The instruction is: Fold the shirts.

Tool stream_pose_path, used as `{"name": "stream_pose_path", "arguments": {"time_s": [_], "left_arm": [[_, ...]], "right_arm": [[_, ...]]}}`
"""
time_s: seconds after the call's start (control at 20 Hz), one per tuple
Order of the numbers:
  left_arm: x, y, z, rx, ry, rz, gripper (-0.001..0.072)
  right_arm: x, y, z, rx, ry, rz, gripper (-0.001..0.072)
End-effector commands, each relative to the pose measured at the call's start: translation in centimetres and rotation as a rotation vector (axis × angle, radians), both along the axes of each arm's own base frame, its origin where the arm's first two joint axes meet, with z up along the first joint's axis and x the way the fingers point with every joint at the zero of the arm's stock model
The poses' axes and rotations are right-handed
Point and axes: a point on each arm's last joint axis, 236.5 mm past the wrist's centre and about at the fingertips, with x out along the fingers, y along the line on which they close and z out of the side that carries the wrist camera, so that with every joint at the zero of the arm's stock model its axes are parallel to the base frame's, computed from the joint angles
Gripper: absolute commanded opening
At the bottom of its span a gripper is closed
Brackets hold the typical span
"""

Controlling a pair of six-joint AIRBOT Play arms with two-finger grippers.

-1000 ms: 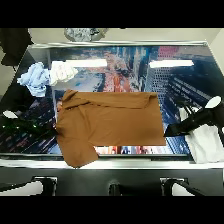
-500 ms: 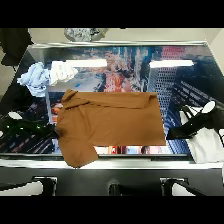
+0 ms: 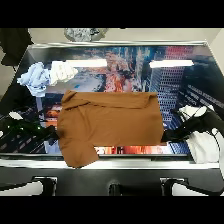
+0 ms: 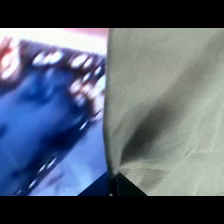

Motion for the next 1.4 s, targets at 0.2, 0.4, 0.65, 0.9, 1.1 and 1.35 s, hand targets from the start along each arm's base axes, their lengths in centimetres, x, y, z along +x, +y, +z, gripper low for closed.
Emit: {"name": "stream_pose_path", "arguments": {"time_s": [0.2, 0.4, 0.65, 0.9, 1.1, 1.35], "left_arm": [[0.4, 0.2, 0.1, 0.007, -0.017, -0.004, 0.0028], [4.6, 1.6, 5.2, 0.055, -0.196, -0.030, 0.0024], [13.0, 3.5, 36.3, 0.256, -1.051, 0.170, 0.0025], [-1.8, 0.0, 68.0, 0.392, -1.982, 0.342, 0.0025], [-9.1, -1.7, 70.7, 0.379, -2.085, 0.403, 0.0025], [-8.6, -2.0, 68.4, 0.399, -1.991, 0.359, 0.0025]], "right_arm": [[0.9, 1.2, -1.8, 0.056, 0.030, -0.060, 0.0035], [4.3, 0.7, 3.9, 0.072, -0.156, 0.064, 0.0032], [14.3, -2.3, 29.0, -0.222, -0.974, 0.119, 0.0034], [5.1, -1.8, 62.1, -0.634, -1.957, -0.032, 0.0034], [-2.7, 0.2, 65.6, -0.715, -2.074, -0.026, 0.0034], [-3.1, -0.2, 62.8, -0.744, -1.952, 0.011, 0.0034]]}}
